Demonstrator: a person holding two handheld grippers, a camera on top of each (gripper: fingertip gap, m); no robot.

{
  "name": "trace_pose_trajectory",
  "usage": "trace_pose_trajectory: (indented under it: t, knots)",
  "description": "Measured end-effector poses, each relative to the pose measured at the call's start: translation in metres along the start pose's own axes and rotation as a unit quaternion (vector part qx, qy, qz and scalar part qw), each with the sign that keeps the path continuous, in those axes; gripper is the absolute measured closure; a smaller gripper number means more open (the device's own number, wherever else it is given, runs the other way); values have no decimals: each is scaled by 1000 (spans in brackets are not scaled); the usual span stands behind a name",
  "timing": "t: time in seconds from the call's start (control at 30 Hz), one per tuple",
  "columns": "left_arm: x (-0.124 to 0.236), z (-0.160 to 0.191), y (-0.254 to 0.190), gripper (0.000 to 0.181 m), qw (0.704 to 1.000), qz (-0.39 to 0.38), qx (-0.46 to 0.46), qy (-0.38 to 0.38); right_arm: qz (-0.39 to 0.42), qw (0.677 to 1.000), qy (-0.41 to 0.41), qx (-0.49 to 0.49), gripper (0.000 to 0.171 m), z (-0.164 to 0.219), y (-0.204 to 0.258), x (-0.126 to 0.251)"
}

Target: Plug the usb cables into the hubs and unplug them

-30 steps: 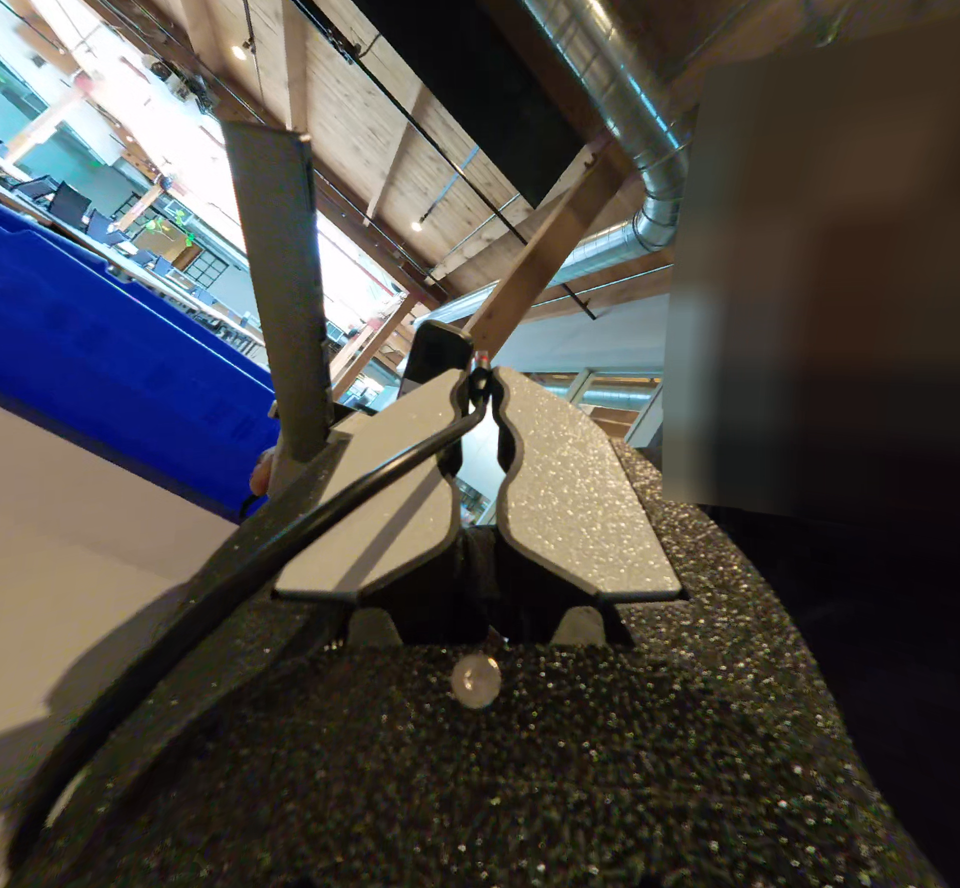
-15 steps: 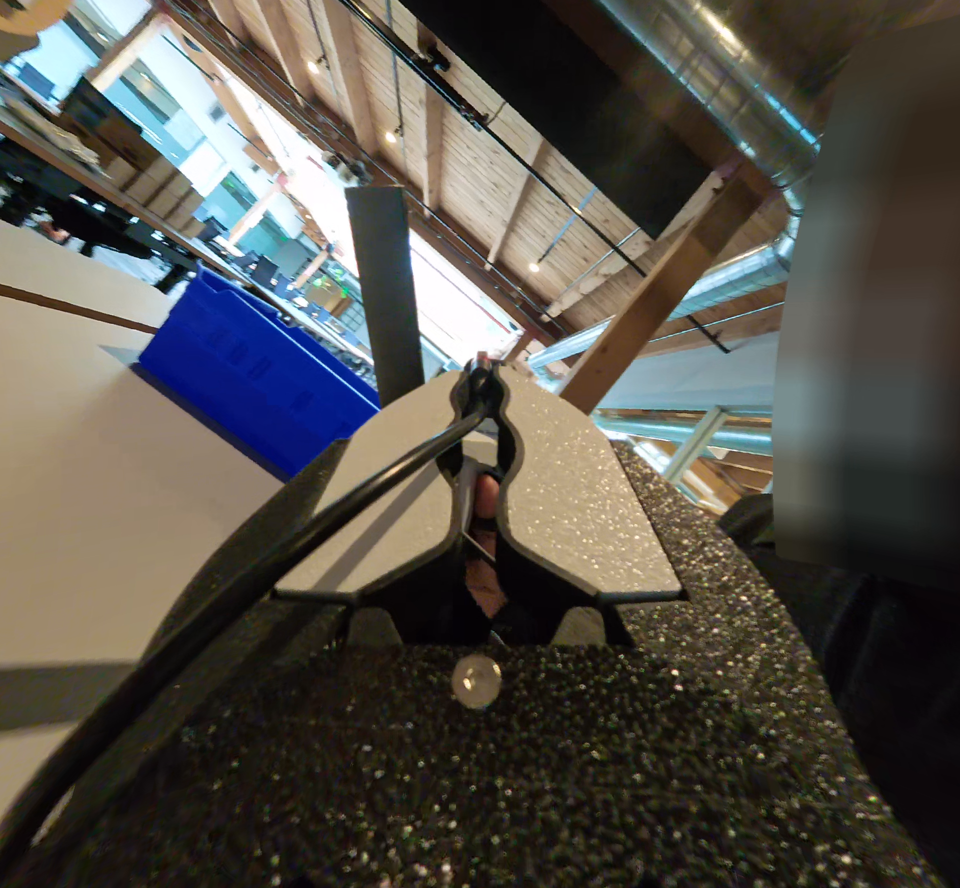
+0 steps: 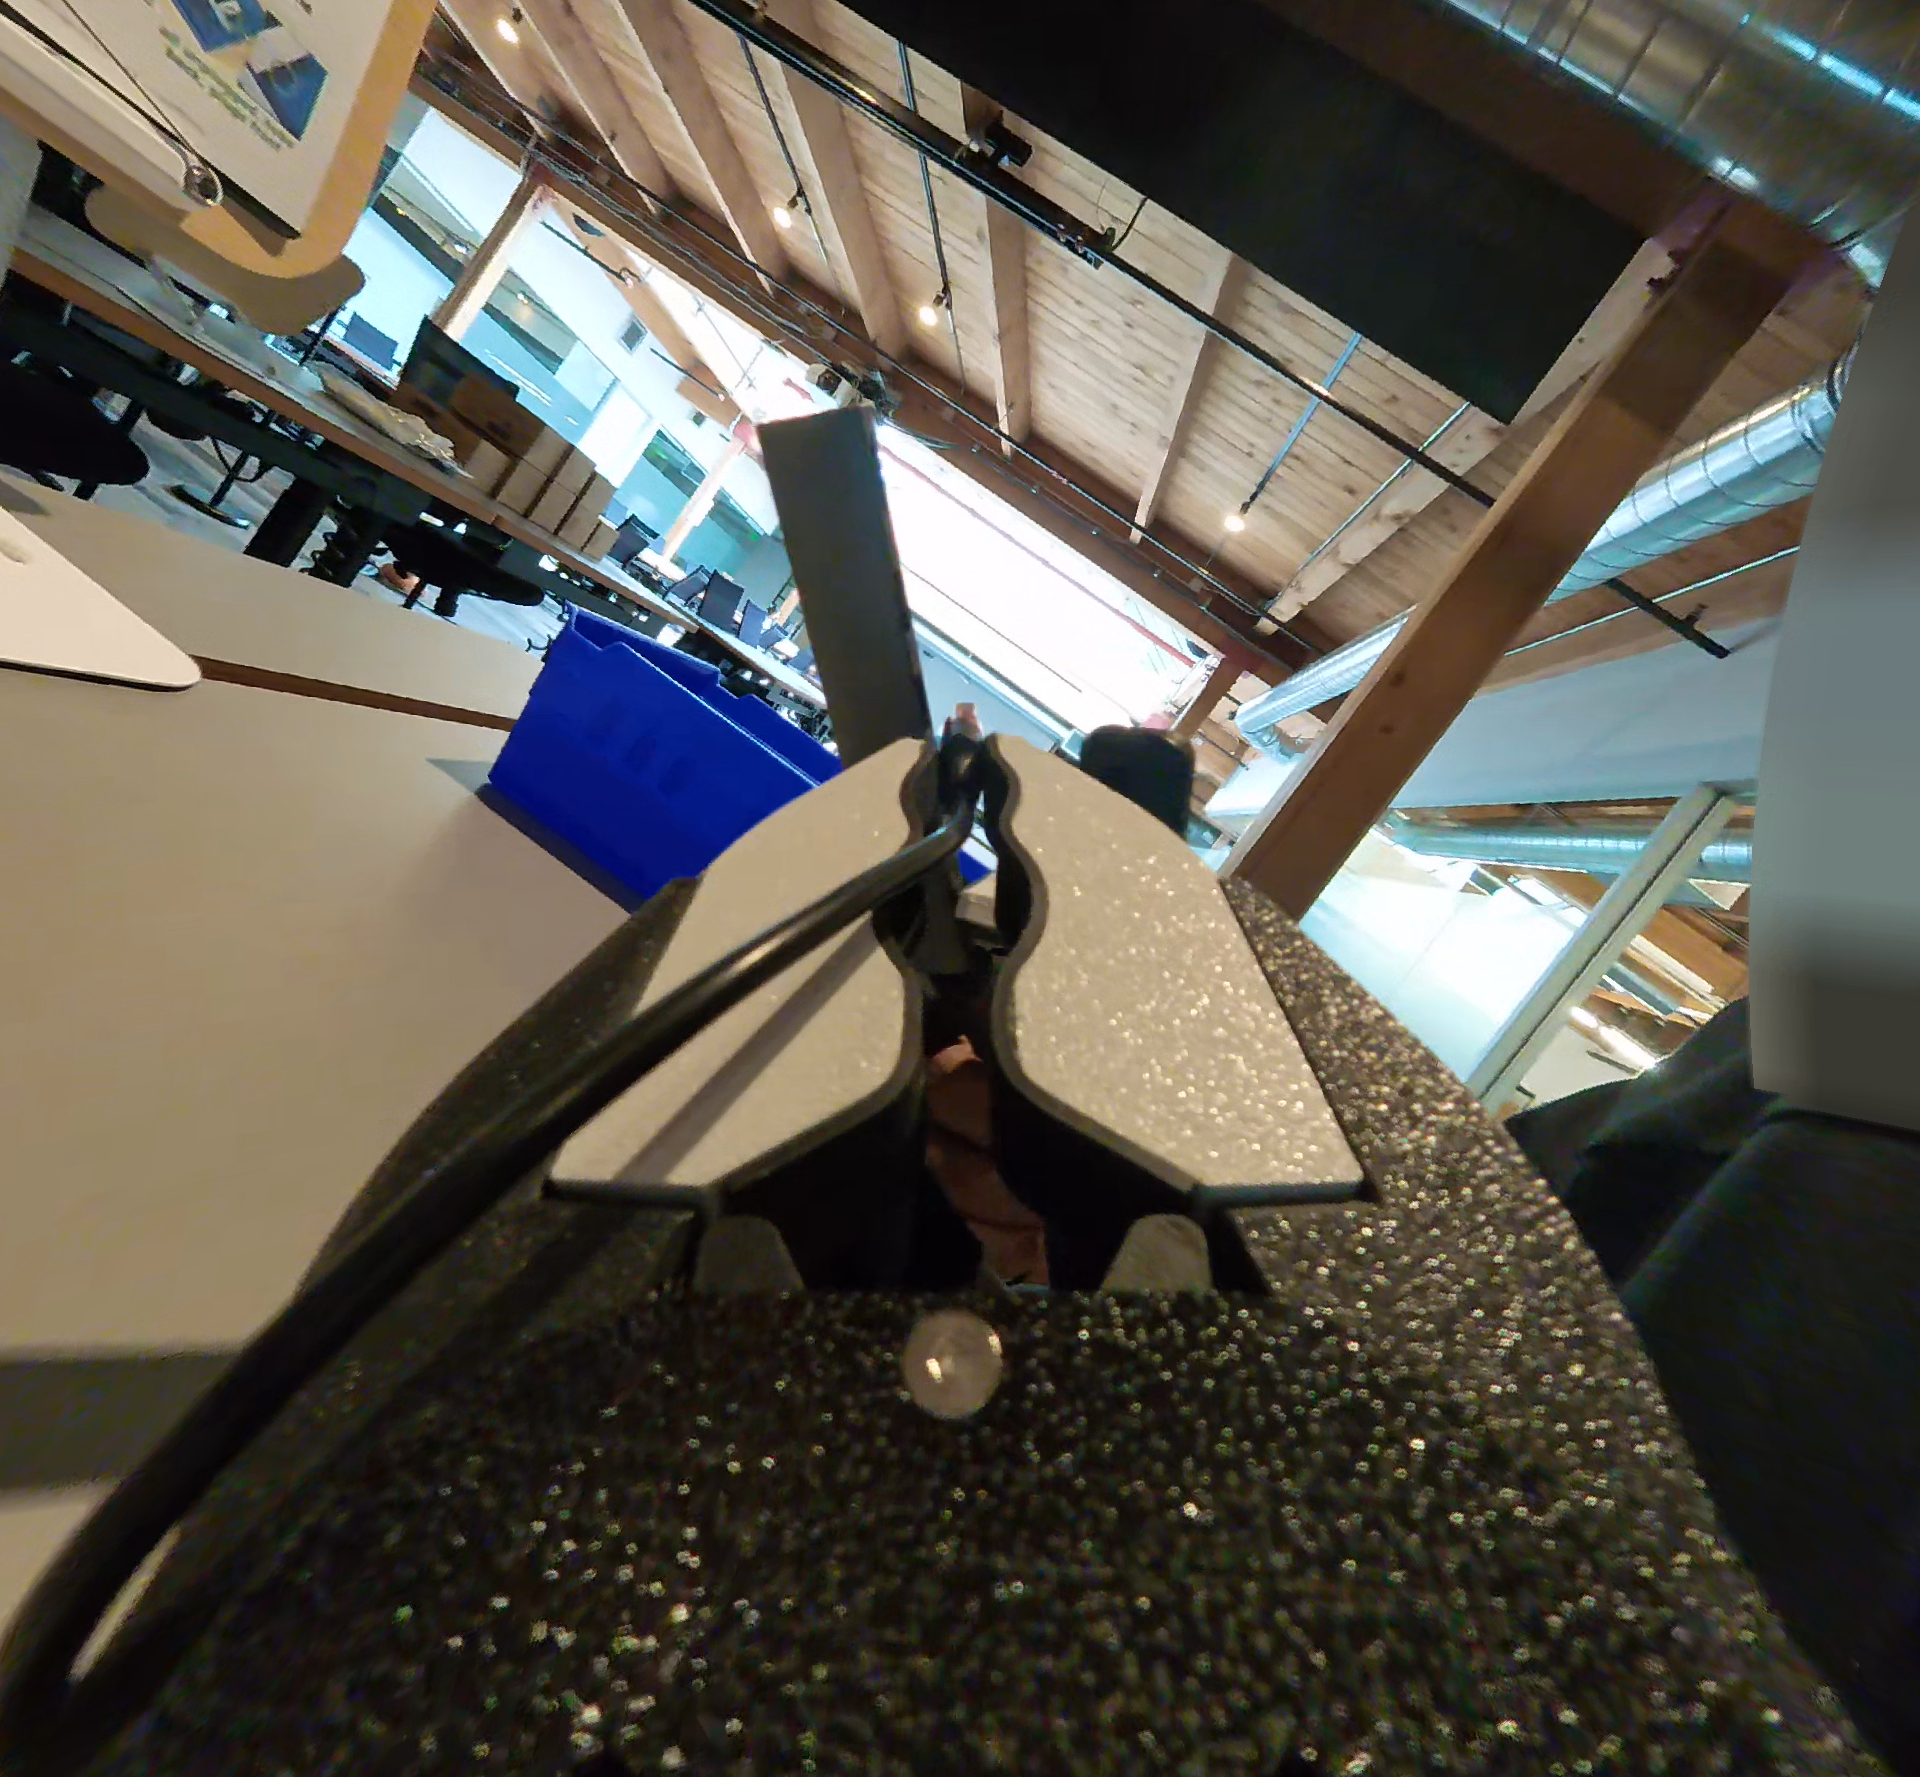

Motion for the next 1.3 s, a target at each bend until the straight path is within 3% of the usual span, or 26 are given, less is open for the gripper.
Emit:
trace_pose_trajectory:
  t: [0.13, 0.3, 0.43, 0.67, 0.83, 0.97, 1.1, 1.3]
  knots:
    - [1, 0, 1, 175, 1000, -7, 2, -3, 56, 993, 14, 101, 150, 0, 6, 0]
    - [0, 1, 2, 175, 1000, -17, -9, 3, 137, 956, 21, 258, 150, 0, 18, 0]
    - [0, 1, 2, 174, 1000, -23, -14, 2, 170, 930, 27, 325, 150, 1, 25, -1]
    - [-2, 2, 0, 174, 999, -31, -23, 14, 217, 921, 32, 323, 150, -1, 16, 1]
    - [-3, 2, -1, 174, 997, -58, -29, 30, 252, 892, 50, 373, 150, 2, 15, 0]
    - [3, -14, -6, 174, 989, -96, -106, 37, 272, 868, 57, 411, 150, 3, 15, -1]
    - [9, -31, -10, 175, 978, -127, -162, 42, 278, 872, 64, 397, 150, 6, 11, -2]
    - [1, -5, 0, 174, 990, -113, -59, 62, 252, 919, 53, 298, 150, 9, 7, -2]
Point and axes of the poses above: each gripper's, where its closed fingertips meet, x back along the fingers, z out of its underside, y = z × x across the jaws, the point moved 6 cm from there along x, back along the fingers, and after that the axes turned 3 degrees about -x, right-handed, at the moved point
